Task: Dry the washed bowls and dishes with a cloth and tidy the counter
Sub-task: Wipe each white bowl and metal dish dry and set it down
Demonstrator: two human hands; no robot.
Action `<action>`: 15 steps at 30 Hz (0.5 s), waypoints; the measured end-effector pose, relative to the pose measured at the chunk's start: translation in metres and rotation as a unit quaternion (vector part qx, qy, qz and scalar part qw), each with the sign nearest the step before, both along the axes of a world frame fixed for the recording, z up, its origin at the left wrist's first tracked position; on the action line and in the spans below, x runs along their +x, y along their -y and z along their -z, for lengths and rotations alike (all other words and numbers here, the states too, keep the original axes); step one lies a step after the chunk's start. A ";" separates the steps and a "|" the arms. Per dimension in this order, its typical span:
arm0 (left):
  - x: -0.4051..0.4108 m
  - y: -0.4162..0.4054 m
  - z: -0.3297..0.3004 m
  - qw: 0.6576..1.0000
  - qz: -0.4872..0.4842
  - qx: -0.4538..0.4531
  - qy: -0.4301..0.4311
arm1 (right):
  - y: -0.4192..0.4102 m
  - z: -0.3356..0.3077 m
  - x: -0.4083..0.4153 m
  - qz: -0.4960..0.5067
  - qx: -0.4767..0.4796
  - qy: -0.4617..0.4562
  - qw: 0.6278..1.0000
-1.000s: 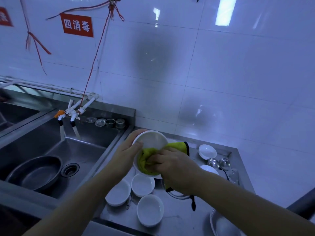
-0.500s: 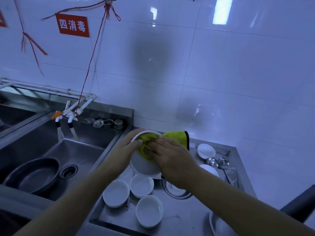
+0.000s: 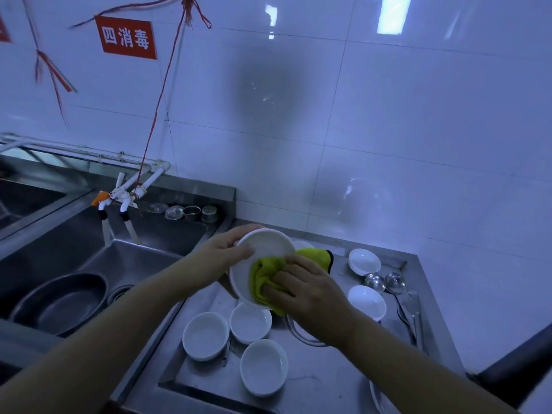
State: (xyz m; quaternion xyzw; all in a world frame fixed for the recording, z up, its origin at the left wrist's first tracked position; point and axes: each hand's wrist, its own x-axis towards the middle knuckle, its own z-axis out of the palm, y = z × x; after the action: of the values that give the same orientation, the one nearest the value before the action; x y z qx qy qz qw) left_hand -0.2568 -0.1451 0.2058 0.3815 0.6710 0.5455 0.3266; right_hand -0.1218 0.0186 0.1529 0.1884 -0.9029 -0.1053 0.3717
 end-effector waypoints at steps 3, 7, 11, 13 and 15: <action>-0.003 -0.001 0.001 0.979 -0.015 -0.092 -0.182 | -0.013 -0.006 -0.001 0.004 0.001 0.025 1.000; 0.004 0.005 0.004 0.782 -0.030 -0.042 -0.621 | -0.022 -0.023 -0.002 0.033 -0.024 0.076 0.996; 0.014 -0.003 -0.001 0.661 0.082 -0.023 -0.746 | -0.025 -0.037 0.003 0.025 -0.066 0.121 0.990; 0.012 -0.003 -0.001 0.709 0.073 -0.032 -0.701 | -0.027 -0.040 0.007 0.012 -0.112 0.110 0.988; 0.010 0.002 0.001 0.840 0.028 -0.022 -0.542 | -0.030 -0.041 0.013 0.008 -0.219 0.070 0.973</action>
State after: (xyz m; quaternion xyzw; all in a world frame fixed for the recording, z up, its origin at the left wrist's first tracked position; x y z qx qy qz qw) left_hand -0.2469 -0.1474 0.2051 0.6279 0.7413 0.2276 -0.0658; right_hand -0.1088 0.0487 0.1939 0.1024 -0.9293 0.1056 0.3389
